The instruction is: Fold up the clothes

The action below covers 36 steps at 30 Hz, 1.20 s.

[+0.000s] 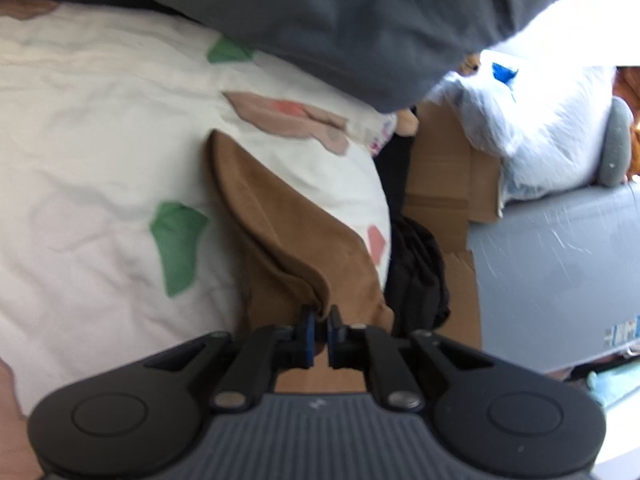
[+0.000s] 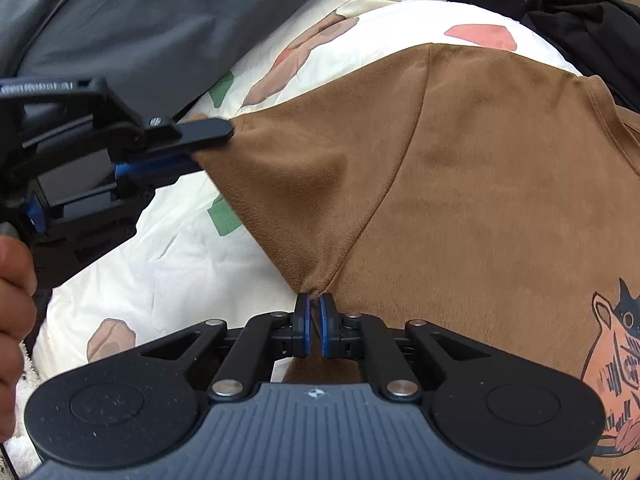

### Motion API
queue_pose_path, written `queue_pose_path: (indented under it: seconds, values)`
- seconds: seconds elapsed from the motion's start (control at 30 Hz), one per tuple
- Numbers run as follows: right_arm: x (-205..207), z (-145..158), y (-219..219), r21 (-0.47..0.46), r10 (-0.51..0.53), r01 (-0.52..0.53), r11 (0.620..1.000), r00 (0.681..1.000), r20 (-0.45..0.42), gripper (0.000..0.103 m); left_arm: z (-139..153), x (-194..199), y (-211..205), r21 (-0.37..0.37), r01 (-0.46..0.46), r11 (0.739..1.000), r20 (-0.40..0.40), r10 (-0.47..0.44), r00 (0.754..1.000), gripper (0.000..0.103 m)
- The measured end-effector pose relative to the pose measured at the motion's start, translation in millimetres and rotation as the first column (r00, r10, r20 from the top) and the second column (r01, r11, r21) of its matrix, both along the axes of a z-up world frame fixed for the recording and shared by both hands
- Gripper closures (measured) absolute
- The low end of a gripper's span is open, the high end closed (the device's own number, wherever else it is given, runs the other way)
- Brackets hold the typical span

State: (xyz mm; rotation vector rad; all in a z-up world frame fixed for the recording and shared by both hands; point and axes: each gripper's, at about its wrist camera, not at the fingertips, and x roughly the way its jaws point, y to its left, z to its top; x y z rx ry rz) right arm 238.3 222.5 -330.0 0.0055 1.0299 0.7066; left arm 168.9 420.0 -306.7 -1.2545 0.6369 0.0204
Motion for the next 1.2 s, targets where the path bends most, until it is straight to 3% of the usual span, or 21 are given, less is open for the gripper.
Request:
queue_pose_path:
  seconds: [0.17,0.3,0.6,0.83,0.93,1.07,1.2]
  values:
    - [0,-1,-2,0.006,0.002,-0.002,1.000,1.000,0.001,0.098,-1,7,-22,-0.011,0.070,0.998,0.008,-0.070,0.998,0.097]
    - [-2,-2,-3,0.002,0.003,-0.003,1.000,1.000,0.005,0.098,0,12,-36,0.031,0.126,0.992,0.007,-0.127,0.992,0.098]
    - [-3,1,-11,0.024,0.007,-0.007,1.000,1.000,-0.015,0.095,-11,15,-55,0.050,0.204,0.978,-0.035,-0.203,0.979,0.098]
    - [-13,22,-23,-0.125,0.158,-0.154,0.980,0.987,0.016,0.094,-15,10,-62,0.057,0.214,0.975,-0.041,-0.211,0.977,0.098]
    - [-8,33,-40,-0.193,0.203,-0.197,0.961,0.979,0.013,0.094,-11,11,-69,0.113,0.246,0.963,-0.053,-0.242,0.969,0.097]
    - [6,50,-76,-0.227,0.174,-0.166,0.960,0.985,0.018,0.094,-11,14,-84,0.270,0.311,0.911,-0.119,-0.289,0.950,0.097]
    - [13,47,-105,-0.212,0.075,-0.072,0.975,0.997,0.006,0.094,-17,17,-96,0.304,0.356,0.884,-0.157,-0.323,0.933,0.097]
